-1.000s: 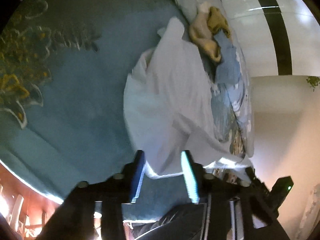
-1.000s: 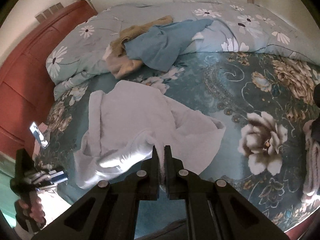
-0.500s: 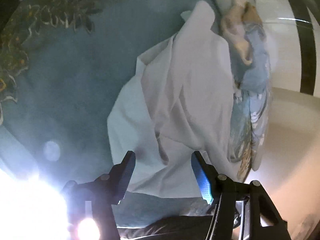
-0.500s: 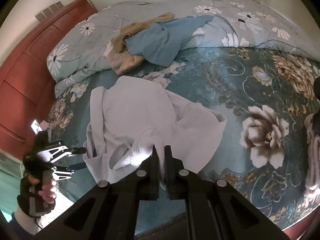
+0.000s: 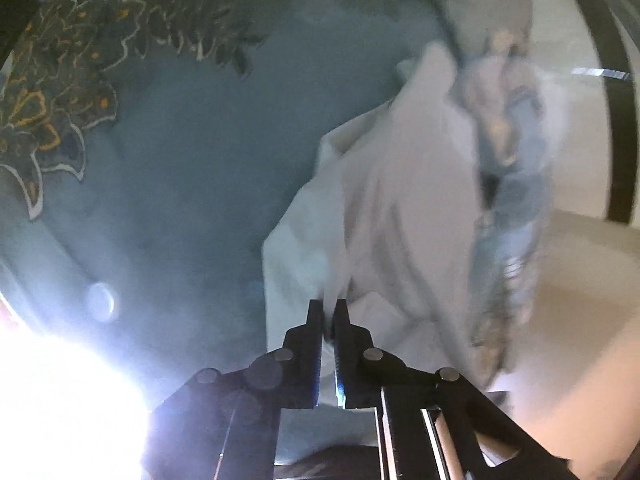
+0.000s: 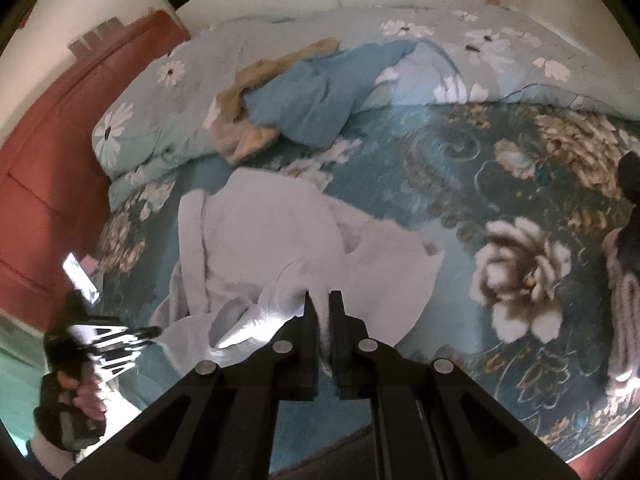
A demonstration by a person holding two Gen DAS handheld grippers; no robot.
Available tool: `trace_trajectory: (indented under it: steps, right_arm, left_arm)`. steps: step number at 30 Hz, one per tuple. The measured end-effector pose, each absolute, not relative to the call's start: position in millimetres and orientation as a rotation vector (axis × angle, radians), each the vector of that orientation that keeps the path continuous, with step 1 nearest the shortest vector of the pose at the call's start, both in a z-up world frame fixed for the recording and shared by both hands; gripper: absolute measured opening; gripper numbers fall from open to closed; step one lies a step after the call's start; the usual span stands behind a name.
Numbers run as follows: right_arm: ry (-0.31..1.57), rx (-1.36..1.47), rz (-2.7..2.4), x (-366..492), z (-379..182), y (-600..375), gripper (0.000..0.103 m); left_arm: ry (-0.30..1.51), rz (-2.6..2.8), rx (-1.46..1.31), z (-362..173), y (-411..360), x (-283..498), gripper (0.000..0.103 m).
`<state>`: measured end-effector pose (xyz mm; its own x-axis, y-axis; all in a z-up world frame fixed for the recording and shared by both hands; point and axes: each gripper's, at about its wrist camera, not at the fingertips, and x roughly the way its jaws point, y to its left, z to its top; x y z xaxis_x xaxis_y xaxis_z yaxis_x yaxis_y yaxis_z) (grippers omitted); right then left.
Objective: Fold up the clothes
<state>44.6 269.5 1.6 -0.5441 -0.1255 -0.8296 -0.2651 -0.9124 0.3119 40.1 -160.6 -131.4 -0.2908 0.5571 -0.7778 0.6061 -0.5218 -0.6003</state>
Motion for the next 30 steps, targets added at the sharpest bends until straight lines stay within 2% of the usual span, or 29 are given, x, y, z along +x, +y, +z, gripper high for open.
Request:
trace_trajectory:
  steps: [4, 12, 19, 22, 26, 30]
  right_arm:
    - [0.604, -1.339, 2.663, 37, 35, 286, 0.005]
    - [0.48, -1.039, 2.845, 22, 131, 286, 0.005]
    - [0.36, -0.79, 2.959, 52, 193, 275, 0.004]
    - [0.354, -0.732, 2.979, 71, 208, 276, 0.004]
    - [0.304, -0.735, 3.004, 71, 219, 270, 0.004]
    - [0.259, -0.769, 3.013, 64, 222, 264, 0.004]
  left_arm:
    - [1.624, -2.196, 1.667, -73, -178, 25, 0.005]
    - [1.705, -2.647, 1.262, 62, -214, 10, 0.005]
    - [1.645, -2.973, 0.967, 155, -227, 44, 0.005]
    - [1.627, -3.071, 0.855, 179, -240, 72, 0.004]
    - [1.493, -3.168, 0.701, 202, -245, 99, 0.004]
    - [1.414, -3.138, 0.781, 189, -240, 89, 0.004]
